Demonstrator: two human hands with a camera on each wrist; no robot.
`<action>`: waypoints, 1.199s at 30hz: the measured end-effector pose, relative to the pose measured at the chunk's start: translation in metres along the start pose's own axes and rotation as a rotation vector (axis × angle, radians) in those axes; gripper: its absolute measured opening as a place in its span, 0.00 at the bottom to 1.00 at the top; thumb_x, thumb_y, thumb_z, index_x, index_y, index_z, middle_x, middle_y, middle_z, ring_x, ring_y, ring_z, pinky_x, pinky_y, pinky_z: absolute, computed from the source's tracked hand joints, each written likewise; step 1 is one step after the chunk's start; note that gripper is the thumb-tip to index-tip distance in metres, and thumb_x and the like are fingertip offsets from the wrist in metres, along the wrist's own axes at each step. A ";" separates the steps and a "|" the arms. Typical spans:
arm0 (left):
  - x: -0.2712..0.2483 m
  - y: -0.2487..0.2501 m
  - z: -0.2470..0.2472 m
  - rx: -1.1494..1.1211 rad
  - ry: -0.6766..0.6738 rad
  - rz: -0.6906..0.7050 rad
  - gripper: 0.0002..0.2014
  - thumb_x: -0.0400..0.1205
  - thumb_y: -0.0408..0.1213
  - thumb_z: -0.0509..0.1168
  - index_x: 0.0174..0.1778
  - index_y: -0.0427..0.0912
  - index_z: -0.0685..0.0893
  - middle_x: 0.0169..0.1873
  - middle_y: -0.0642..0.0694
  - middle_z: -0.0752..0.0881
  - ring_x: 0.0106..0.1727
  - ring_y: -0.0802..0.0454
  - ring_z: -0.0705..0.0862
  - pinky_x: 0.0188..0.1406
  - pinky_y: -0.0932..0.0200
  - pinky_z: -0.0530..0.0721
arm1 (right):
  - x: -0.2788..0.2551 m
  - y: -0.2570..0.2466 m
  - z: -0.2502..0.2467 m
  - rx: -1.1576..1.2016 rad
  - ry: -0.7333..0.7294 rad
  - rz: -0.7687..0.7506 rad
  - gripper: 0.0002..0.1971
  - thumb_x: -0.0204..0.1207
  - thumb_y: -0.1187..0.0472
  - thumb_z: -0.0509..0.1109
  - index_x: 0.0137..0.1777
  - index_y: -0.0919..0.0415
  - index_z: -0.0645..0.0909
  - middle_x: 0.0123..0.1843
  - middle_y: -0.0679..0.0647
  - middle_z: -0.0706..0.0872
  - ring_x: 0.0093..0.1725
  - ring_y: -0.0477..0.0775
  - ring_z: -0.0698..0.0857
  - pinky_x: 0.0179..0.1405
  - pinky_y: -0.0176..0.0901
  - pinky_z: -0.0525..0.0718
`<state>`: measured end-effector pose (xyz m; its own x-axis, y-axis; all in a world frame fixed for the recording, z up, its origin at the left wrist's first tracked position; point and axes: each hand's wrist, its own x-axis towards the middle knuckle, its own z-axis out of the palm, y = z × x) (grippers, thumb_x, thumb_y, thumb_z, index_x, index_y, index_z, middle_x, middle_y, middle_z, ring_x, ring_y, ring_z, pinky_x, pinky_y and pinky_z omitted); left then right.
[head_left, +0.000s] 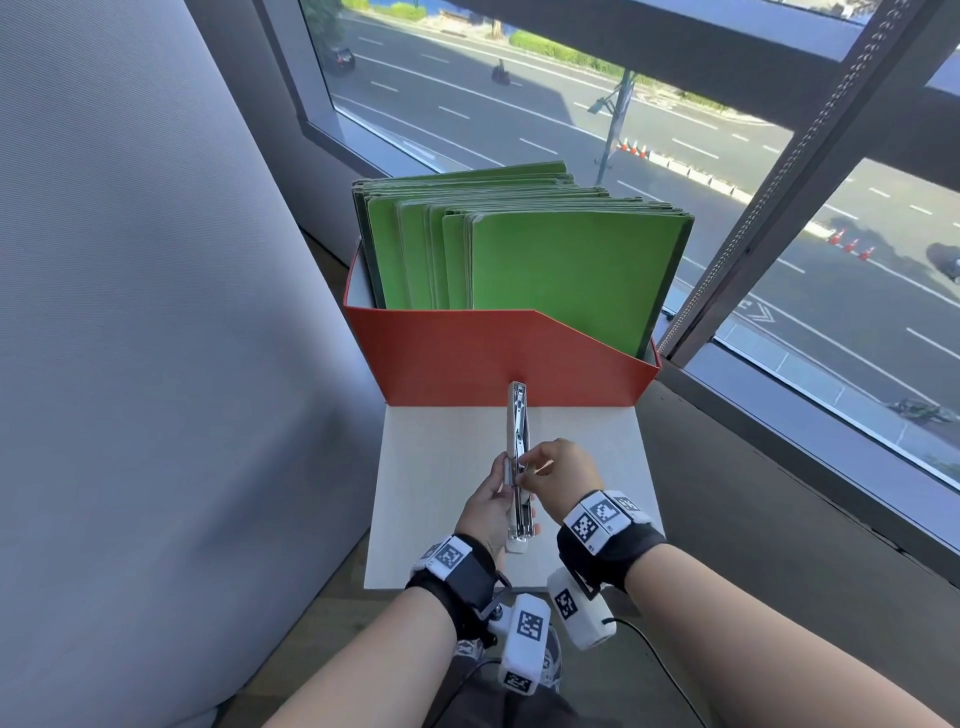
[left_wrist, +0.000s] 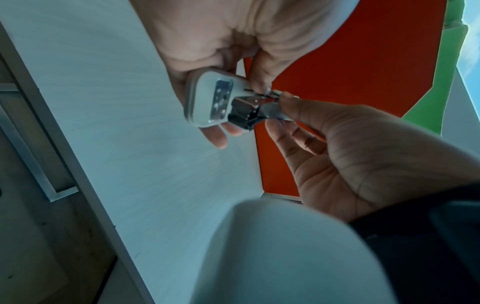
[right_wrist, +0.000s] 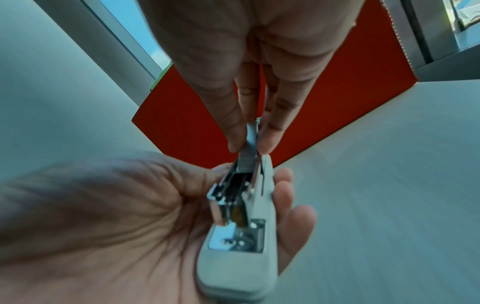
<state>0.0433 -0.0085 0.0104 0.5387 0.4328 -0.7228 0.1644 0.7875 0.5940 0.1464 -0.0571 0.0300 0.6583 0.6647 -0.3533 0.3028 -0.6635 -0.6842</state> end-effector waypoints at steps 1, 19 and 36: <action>0.002 -0.001 -0.001 0.008 0.009 0.003 0.22 0.87 0.39 0.56 0.36 0.63 0.90 0.33 0.48 0.85 0.34 0.47 0.79 0.32 0.54 0.84 | -0.001 0.002 0.001 -0.004 0.007 -0.013 0.08 0.68 0.65 0.76 0.47 0.60 0.88 0.46 0.54 0.83 0.43 0.55 0.84 0.47 0.43 0.83; 0.012 -0.006 -0.016 -0.065 0.000 -0.029 0.18 0.85 0.32 0.57 0.61 0.61 0.81 0.40 0.42 0.88 0.29 0.49 0.84 0.30 0.58 0.85 | -0.023 0.024 -0.011 -0.070 -0.156 -0.265 0.08 0.73 0.54 0.71 0.40 0.55 0.90 0.47 0.48 0.85 0.46 0.48 0.82 0.48 0.44 0.83; 0.004 -0.015 -0.031 0.075 -0.030 -0.034 0.24 0.86 0.25 0.51 0.68 0.55 0.80 0.34 0.41 0.87 0.30 0.46 0.82 0.27 0.58 0.84 | 0.069 -0.027 -0.045 0.254 -0.174 0.022 0.14 0.78 0.58 0.68 0.55 0.68 0.85 0.48 0.66 0.91 0.46 0.61 0.91 0.56 0.57 0.89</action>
<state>0.0173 -0.0045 -0.0125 0.5559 0.3924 -0.7328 0.2437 0.7659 0.5950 0.2143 -0.0091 0.0525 0.5282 0.7147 -0.4585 0.0934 -0.5856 -0.8052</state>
